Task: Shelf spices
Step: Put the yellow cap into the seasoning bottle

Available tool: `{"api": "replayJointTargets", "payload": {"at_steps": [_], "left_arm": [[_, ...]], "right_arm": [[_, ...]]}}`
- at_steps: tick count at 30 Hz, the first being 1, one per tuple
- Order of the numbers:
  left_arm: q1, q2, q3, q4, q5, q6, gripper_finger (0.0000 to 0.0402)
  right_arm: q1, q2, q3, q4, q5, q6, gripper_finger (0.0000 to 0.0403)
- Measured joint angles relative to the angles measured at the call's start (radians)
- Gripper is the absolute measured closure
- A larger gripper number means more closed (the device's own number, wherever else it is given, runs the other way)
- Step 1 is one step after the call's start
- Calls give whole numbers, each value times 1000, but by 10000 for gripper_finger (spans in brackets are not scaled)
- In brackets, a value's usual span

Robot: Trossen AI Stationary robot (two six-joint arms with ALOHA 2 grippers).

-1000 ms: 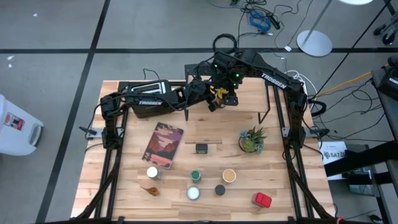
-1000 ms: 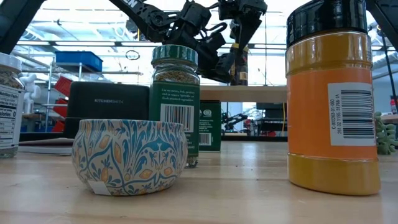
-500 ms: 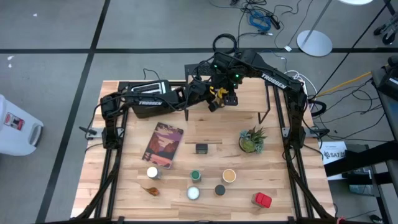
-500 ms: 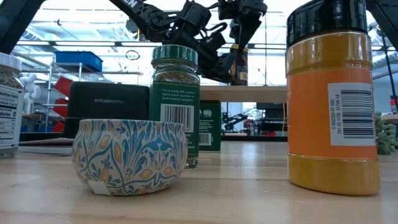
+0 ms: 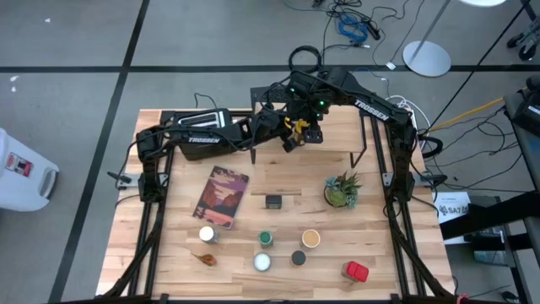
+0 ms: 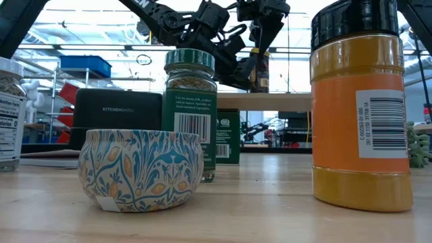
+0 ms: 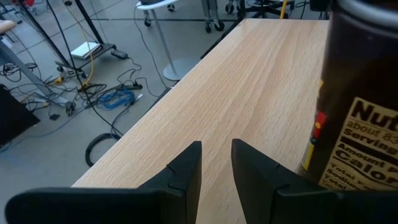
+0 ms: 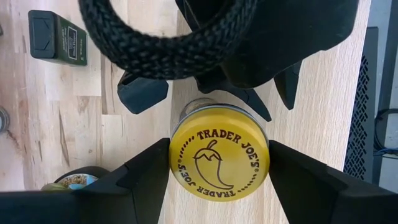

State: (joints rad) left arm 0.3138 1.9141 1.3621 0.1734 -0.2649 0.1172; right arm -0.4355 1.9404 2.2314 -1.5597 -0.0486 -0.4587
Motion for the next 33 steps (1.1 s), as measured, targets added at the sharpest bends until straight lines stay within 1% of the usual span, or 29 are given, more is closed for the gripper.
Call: {"api": "replayJointTargets", "payload": {"at_steps": [17,20,29,33], "left_arm": [[-2,0,0,-3,10,0,304],[-2,0,0,-3,11,0,304],[-3,0,0,-3,13,-1,304],[-3,0,0,-3,29,-1,304]], "right_arm": [[6,0,0,-1,5,-2,156],[9,0,0,-1,23,-2,156],[24,0,0,-1,33,-4,156],[26,0,0,-1,51,-6,156]]}}
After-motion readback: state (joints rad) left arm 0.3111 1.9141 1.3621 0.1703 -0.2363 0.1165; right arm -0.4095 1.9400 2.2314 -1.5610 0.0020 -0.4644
